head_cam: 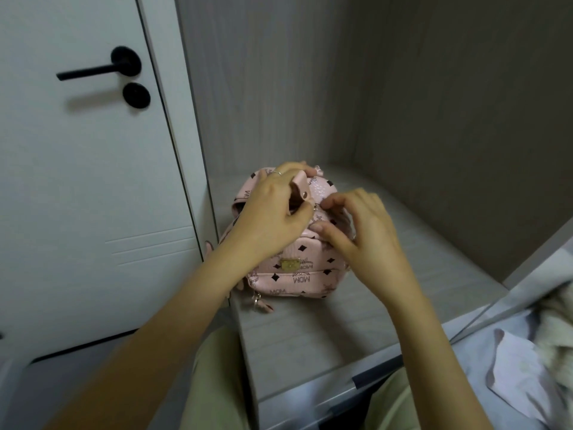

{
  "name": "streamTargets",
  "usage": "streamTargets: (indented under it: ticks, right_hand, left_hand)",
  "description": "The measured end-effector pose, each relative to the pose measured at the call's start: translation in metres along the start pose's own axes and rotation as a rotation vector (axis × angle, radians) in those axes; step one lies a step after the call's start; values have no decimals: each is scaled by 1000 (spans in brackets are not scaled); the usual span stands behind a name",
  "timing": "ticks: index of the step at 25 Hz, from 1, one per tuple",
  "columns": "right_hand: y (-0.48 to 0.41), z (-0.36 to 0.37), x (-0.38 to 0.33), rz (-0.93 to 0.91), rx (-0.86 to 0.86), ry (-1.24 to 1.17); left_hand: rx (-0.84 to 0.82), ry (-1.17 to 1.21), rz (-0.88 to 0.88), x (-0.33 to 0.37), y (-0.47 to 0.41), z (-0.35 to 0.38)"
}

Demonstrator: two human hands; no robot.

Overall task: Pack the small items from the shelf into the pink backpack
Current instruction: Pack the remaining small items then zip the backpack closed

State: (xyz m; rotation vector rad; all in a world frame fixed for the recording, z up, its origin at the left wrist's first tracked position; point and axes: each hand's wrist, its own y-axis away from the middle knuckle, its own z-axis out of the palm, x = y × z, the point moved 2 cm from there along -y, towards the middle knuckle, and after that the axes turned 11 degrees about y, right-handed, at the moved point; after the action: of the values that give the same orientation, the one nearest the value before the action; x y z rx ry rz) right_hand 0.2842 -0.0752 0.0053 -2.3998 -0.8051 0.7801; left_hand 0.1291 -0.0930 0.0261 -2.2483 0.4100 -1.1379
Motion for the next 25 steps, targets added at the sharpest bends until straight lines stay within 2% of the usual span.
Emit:
streamTargets:
  ticks: [5, 8, 14, 16, 18, 19, 20, 21, 23, 25]
  right_hand:
    - [-19, -2, -12, 96, -126, 81]
    - [-28, -5, -10, 93, -189, 172]
    - [-21, 7, -15, 39, -71, 252]
    - [-20, 8, -2, 95, -57, 350]
    - [-17, 8, 22, 231, -188, 476]
    - [-13, 7, 32, 282, -238, 445]
    - [-10, 6, 35, 317, -216, 343]
    - [-10, 5, 29, 323, -114, 195]
    - [-16, 4, 4, 190, 78, 12]
    - [-24, 9, -21, -6, 11, 61]
  left_hand:
    - [9, 38, -18, 2, 3, -7]
    - [60, 47, -51, -2, 6, -18]
    - [207, 198, -211, -27, 23, -37]
    - [255, 296, -265, -36, 25, -41]
    - [316, 344, -302, -47, 26, -48]
    - [331, 369, -314, -51, 27, -49]
    - [319, 393, -312, -53, 26, -46]
    - [290, 408, -290, -53, 25, -41]
    - [245, 406, -206, -48, 26, -28]
    - [245, 422, -131, -49, 24, -21]
